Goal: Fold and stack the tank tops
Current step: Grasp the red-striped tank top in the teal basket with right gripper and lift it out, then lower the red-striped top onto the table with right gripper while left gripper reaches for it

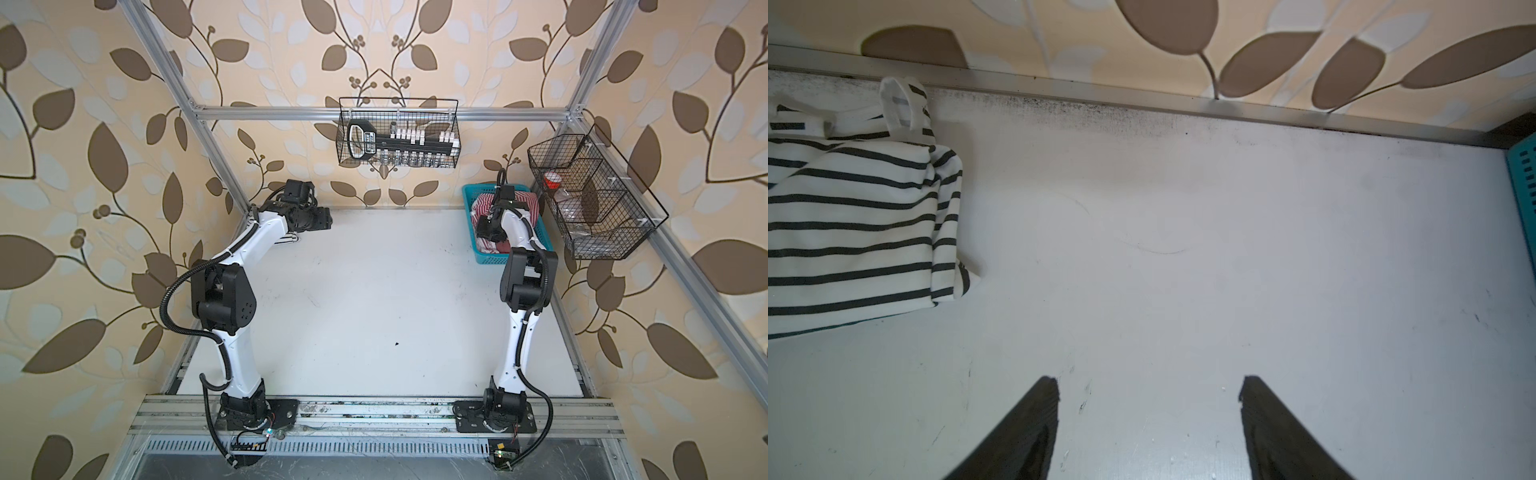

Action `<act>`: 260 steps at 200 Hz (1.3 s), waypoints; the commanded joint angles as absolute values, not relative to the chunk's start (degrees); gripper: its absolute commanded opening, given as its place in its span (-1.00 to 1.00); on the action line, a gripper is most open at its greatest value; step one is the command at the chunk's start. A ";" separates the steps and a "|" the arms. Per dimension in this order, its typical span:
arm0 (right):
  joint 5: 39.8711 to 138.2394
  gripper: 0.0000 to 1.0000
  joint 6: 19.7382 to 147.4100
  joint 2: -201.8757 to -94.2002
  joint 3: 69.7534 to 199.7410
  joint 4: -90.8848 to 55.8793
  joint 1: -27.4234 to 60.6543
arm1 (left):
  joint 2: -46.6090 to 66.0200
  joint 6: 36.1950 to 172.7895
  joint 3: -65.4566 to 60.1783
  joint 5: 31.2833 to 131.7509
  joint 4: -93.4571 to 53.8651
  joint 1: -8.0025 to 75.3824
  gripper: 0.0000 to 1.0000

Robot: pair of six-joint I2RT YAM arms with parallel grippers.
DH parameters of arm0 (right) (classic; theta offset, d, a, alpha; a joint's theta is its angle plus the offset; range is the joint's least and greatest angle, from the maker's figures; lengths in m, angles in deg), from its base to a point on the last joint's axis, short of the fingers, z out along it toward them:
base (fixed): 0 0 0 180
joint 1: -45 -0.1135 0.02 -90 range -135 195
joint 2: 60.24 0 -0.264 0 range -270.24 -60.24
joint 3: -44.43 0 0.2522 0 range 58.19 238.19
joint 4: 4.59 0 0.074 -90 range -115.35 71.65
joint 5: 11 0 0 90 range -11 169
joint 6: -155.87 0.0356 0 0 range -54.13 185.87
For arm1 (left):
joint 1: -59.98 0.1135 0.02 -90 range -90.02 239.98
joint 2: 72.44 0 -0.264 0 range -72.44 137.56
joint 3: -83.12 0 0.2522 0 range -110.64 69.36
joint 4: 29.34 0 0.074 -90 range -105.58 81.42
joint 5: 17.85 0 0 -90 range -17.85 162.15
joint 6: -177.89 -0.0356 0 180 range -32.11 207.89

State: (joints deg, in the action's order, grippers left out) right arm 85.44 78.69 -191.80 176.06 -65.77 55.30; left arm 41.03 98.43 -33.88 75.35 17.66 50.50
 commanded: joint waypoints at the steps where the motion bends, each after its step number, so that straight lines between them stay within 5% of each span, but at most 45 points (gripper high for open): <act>1: 87.47 -0.97 77.73 -191.43 176.74 -66.96 55.46 | 36.65 98.61 -34.96 76.45 19.04 49.61 0.41; 85: 89.32 -1.00 78.62 -162.06 166.41 -60.33 52.82 | 29.72 98.67 -32.64 76.70 19.38 49.35 0.40; 188: 108.33 -1.00 84.01 -132.62 164.06 -55.92 37.53 | 7.93 100.99 -19.78 76.00 14.84 49.34 0.41; 260: 93.58 -1.00 84.91 -124.82 161.50 -60.78 21.66 | -3.47 103.26 -15.91 77.33 13.28 49.34 0.35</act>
